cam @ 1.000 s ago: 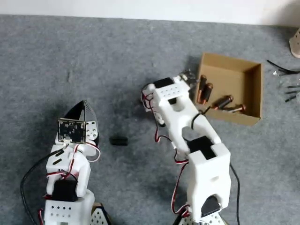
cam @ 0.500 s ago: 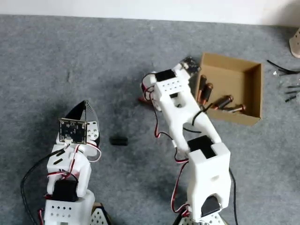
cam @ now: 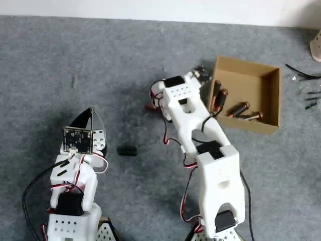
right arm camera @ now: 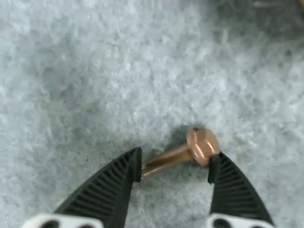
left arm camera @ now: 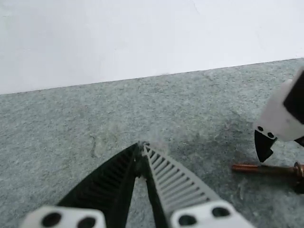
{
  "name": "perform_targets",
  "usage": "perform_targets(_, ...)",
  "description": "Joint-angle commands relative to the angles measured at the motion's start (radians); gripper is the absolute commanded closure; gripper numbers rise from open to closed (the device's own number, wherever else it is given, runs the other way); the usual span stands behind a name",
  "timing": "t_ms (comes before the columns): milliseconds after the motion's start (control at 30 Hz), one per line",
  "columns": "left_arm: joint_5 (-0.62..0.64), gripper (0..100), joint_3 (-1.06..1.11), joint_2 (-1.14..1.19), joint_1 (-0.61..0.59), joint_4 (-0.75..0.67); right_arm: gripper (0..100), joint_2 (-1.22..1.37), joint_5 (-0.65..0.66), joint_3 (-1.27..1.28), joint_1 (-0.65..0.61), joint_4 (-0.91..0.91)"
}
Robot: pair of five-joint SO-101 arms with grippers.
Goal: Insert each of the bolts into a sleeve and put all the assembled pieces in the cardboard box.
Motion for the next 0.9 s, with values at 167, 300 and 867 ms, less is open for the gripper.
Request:
perform_targets(167,-0.006,99,0.019,0.005,0.015,-0.023,95.2,0.008,0.017,-0.035,0.038,0.045)
perform_targets(300,-0.006,99,0.019,0.005,0.015,-0.023,99.5,0.008,0.087,-0.036,0.058,0.122)
perform_targets(867,-0.006,99,0.019,0.005,0.015,-0.023,99.5,-0.088,0.288,-0.150,0.104,0.348)
